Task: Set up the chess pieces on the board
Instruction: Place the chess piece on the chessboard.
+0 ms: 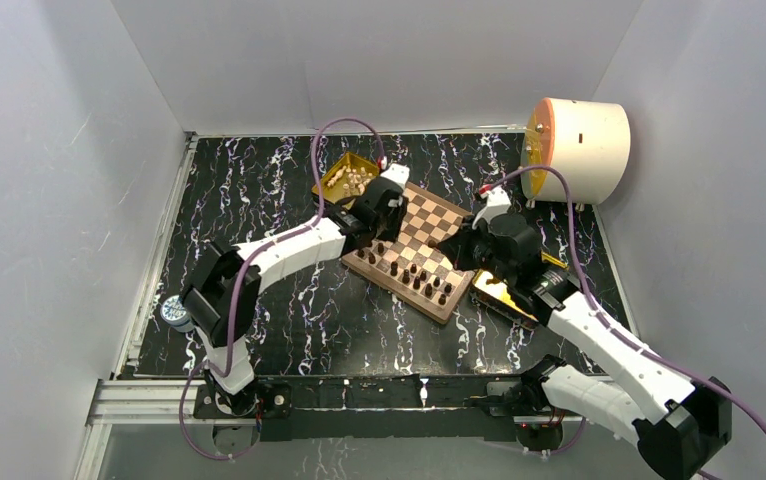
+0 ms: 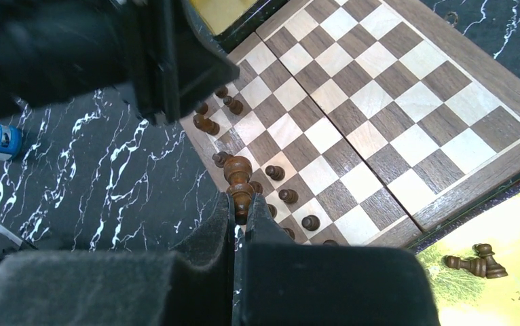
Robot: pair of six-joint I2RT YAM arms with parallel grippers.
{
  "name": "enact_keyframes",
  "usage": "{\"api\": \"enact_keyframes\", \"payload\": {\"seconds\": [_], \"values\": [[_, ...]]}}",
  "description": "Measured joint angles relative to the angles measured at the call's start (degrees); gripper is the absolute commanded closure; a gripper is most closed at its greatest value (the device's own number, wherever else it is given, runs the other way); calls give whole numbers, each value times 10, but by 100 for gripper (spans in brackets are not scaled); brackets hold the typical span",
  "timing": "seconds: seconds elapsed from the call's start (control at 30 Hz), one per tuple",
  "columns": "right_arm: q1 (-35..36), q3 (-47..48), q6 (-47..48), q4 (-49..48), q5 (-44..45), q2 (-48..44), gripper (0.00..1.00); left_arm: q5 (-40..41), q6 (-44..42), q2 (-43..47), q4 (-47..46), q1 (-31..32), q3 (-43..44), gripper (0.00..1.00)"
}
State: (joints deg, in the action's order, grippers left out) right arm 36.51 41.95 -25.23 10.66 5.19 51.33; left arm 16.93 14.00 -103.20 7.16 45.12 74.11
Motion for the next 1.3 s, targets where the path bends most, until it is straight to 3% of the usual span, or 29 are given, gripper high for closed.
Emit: {"api": "enact_keyframes", "payload": {"seconds": [0.2,0.47,0.5,0.53,0.57,0.93,1.1,1.3], "values": [[0,58,2,31,-20,56,100,-56,23,41,20,-47,53,56],[11,185,-5,104,-28,183,100,-156,48,109,49,-210,32,43],[14,201,-4,117,-26,200,100,-164,47,122,52,-230,21,33],[17,216,-4,130,-25,216,100,-169,44,137,55,-246,6,15],[21,231,-4,142,-23,231,100,-170,39,154,63,-257,-9,12],[66,423,10,262,6,402,100,-158,9,391,60,-252,-187,11],[80,494,20,321,17,473,100,-134,0,444,64,-249,-250,10],[98,563,32,372,26,543,99,-98,-16,451,75,-226,-267,10]]}}
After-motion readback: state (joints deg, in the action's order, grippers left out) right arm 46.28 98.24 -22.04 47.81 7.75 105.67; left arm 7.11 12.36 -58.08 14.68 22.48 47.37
